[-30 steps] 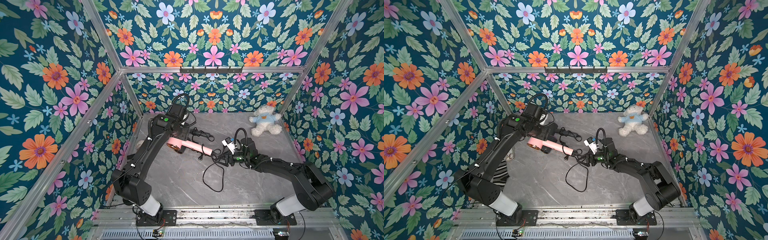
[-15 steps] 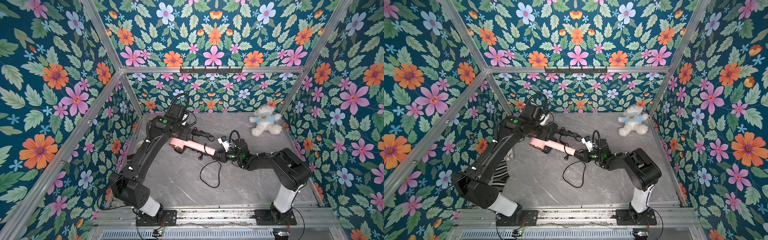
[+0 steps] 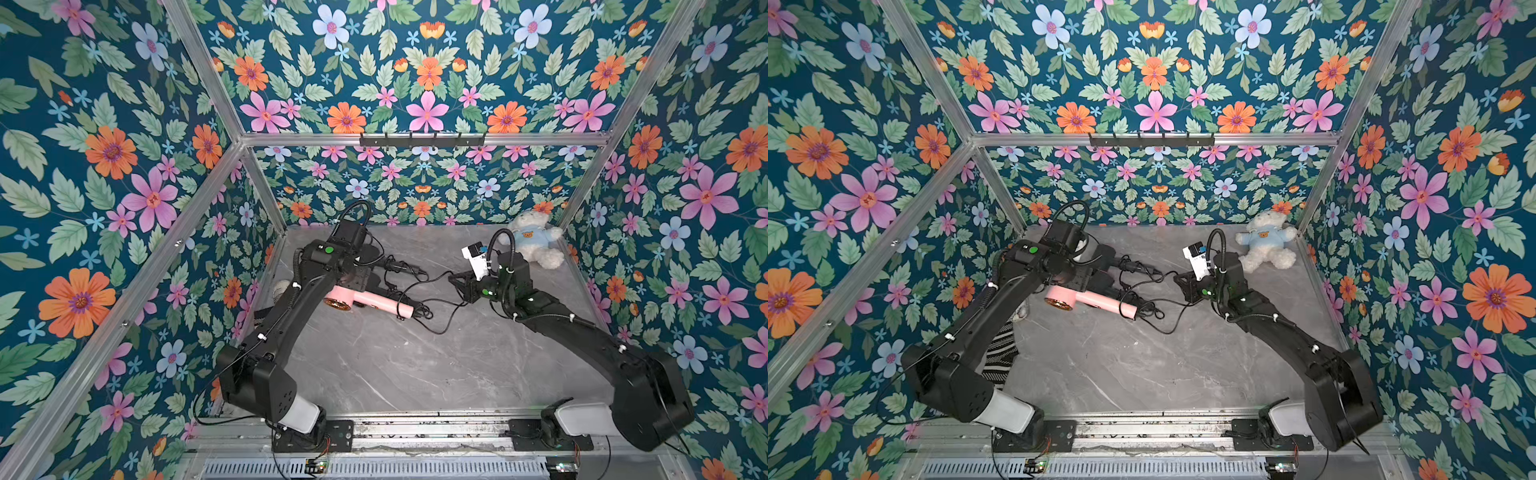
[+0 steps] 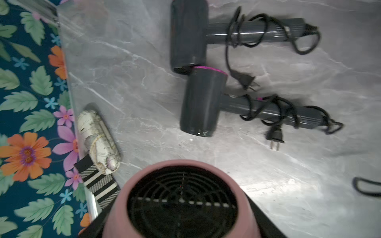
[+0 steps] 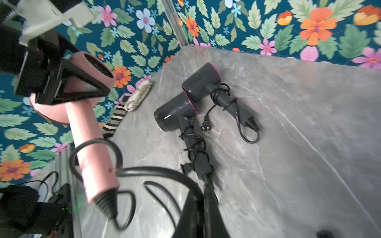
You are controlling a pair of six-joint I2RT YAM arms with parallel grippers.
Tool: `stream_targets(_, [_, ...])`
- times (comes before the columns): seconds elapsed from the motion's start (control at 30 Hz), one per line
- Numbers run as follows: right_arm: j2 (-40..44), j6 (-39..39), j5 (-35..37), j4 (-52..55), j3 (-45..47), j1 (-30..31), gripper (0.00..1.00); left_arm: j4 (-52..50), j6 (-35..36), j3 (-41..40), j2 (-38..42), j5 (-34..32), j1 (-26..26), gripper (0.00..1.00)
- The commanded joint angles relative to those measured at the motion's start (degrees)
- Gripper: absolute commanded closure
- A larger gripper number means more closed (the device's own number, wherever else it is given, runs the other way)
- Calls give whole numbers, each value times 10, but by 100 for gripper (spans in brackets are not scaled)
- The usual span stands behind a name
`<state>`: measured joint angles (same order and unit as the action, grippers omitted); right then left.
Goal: Wrap the cord around the hair dryer
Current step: Wrap the power cord around the hair dryer.
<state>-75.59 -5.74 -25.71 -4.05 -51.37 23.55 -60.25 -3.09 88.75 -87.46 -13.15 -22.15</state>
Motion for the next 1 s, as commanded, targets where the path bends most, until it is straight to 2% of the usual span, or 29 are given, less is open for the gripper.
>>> stream_targets(0.0, [33, 67, 74, 128, -3, 0, 100, 20, -13, 10, -1, -81, 31, 100])
stream_targets(0.1, [58, 80, 109, 173, 8, 0, 100, 51, -8, 45, 8, -88, 82, 100])
stream_targets(0.2, [66, 81, 149, 205, 19, -1, 100, 50, -2, 128, 3, -85, 120, 100])
stream_targets(0.3, [54, 79, 179, 214, 22, -1, 100, 28, 7, 216, -14, -83, 131, 100])
stream_targets(0.4, [61, 80, 149, 188, 32, 0, 100, 2, 8, 255, -36, -47, 131, 100])
stream_targets(0.5, [97, 94, 129, 132, 55, 27, 100, 12, 1, 208, -44, -10, 130, 100])
stream_targets(0.57, [109, 104, 128, 134, 45, 41, 100, 39, -9, 157, -39, 18, 129, 100])
stream_targets(0.73, [101, 143, 132, 216, -24, 81, 100, 143, -60, 55, -24, 86, 120, 100])
stream_targets(0.9, [85, 172, 155, 284, -85, 130, 100, 215, -96, 19, -28, 127, 114, 100])
stream_targets(0.97, [83, 191, 179, 312, -110, 149, 100, 225, -101, 17, -32, 119, 113, 100])
